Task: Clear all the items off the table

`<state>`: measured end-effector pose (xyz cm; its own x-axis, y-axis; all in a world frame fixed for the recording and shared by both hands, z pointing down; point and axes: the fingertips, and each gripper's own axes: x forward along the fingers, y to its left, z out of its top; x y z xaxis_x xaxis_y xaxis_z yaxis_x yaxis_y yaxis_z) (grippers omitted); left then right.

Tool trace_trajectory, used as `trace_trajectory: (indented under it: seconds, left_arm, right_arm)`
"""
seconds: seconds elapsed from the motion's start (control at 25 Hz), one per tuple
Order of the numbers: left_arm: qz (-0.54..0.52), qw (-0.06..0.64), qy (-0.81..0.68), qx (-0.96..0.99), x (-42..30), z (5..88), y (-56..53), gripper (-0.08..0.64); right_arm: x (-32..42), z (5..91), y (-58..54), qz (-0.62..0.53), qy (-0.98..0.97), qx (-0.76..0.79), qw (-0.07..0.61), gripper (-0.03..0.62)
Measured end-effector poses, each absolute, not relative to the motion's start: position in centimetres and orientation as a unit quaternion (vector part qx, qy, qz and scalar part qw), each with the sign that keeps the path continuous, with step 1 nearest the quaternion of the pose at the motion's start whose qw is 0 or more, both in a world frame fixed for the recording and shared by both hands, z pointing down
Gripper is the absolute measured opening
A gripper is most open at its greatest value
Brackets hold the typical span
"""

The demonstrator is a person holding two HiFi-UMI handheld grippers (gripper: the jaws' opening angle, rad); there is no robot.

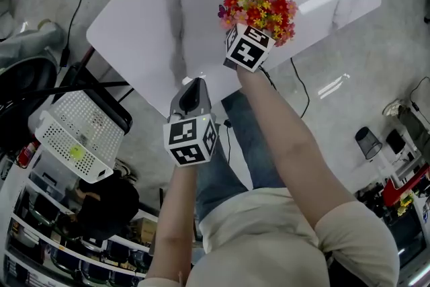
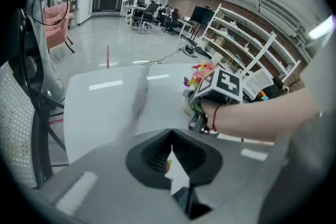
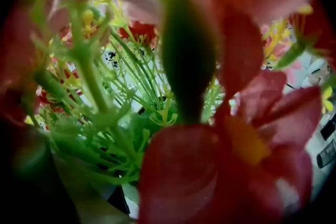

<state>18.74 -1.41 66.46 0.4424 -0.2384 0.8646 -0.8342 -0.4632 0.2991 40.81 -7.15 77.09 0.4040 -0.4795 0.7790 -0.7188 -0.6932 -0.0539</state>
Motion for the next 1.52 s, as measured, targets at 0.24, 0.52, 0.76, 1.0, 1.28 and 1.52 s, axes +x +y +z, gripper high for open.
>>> trace_trajectory:
  seconds: [0.24, 0.52, 0.76, 1.0, 1.28, 1.52]
  left_arm:
    - [0.391, 0.376, -0.354, 0.762, 18.7, 66.2, -1.4, 0.008]
    - [0.392, 0.371, -0.354, 0.764, 18.4, 66.3, -0.7, 0.008]
    - [0.389, 0.37, -0.354, 0.766, 18.4, 66.1, -0.1, 0.008]
    - [0.378, 0.364, -0.361, 0.771, 18.2, 65.1, 0.1, 0.008]
    - [0.366, 0.357, -0.375, 0.773, 17.3, 62.8, 0.1, 0.008]
    - [0.353, 0.355, -0.395, 0.77, 16.0, 60.4, -0.1, 0.008]
  right_arm:
    - [40.8, 77.1, -7.5, 0.41, -0.39, 0.81, 0.154, 0.52]
    - [40.7, 76.8, -7.2, 0.391, -0.423, 0.797, 0.181, 0.518]
    - [39.8, 76.1, -6.1, 0.372, -0.461, 0.779, 0.209, 0.518]
    - [37.9, 73.7, -5.6, 0.341, -0.512, 0.755, 0.225, 0.518]
    - [35.9, 69.6, -5.6, 0.337, -0.54, 0.74, 0.216, 0.518]
    - [34.6, 65.0, -6.2, 0.323, -0.566, 0.729, 0.211, 0.518]
